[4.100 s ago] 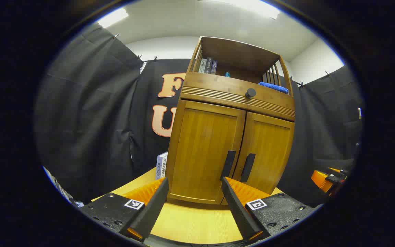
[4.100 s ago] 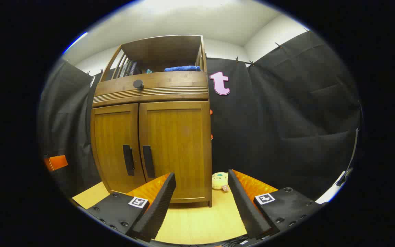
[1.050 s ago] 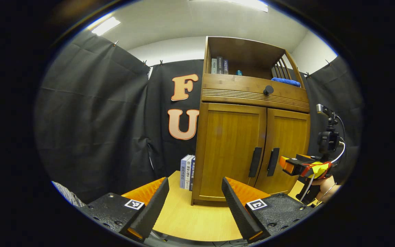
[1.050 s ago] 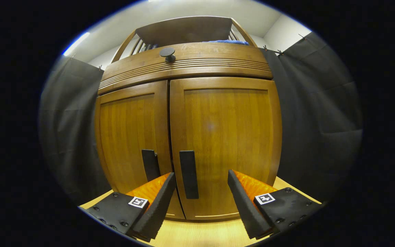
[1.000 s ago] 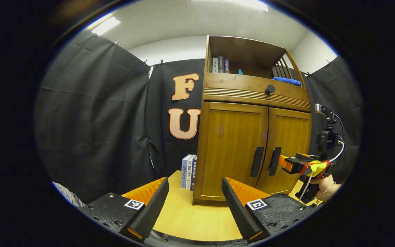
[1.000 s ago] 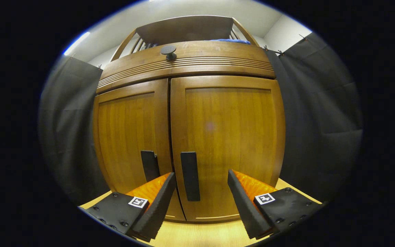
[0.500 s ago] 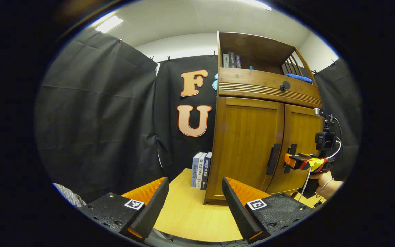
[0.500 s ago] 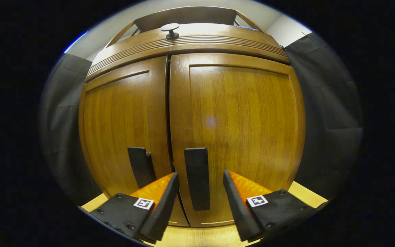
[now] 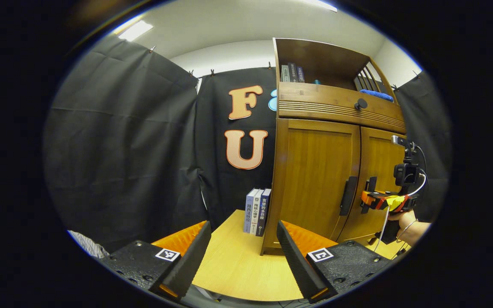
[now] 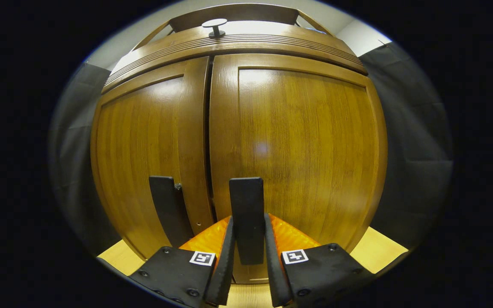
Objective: Open the right door of the double-door shoe cabinet with the right hand, and open the left door with the left hand.
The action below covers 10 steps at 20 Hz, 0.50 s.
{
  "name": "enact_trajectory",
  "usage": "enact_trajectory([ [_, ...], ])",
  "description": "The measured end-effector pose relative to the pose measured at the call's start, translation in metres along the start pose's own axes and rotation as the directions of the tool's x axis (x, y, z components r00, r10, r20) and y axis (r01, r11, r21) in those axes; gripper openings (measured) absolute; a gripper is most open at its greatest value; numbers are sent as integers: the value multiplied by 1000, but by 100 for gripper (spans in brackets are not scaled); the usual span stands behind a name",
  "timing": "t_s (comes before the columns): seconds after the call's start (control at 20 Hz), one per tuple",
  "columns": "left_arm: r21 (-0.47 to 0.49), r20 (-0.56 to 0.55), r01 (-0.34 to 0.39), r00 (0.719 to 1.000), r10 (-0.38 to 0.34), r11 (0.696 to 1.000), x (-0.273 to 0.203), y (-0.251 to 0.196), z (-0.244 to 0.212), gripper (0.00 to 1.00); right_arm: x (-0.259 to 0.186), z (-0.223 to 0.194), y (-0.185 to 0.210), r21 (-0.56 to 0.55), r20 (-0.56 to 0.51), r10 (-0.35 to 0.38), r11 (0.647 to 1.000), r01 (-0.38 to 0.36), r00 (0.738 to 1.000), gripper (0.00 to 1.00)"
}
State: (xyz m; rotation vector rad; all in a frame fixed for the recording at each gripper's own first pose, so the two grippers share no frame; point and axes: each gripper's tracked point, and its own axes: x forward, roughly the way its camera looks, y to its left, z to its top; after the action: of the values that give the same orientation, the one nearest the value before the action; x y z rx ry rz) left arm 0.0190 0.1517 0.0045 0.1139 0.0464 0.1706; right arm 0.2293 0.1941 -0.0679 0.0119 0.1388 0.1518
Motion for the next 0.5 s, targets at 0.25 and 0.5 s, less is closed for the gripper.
enact_trajectory([
  [0.25,-12,-3,-11,1000,11,1000,-3,3,0,89,2,1,0,-9,1,1,1000,-1,1000,31],
  [0.5,-21,11,-13,1000,13,1000,-9,4,5,89,-2,-1,-1,-16,-8,-4,1000,4,1000,35],
])
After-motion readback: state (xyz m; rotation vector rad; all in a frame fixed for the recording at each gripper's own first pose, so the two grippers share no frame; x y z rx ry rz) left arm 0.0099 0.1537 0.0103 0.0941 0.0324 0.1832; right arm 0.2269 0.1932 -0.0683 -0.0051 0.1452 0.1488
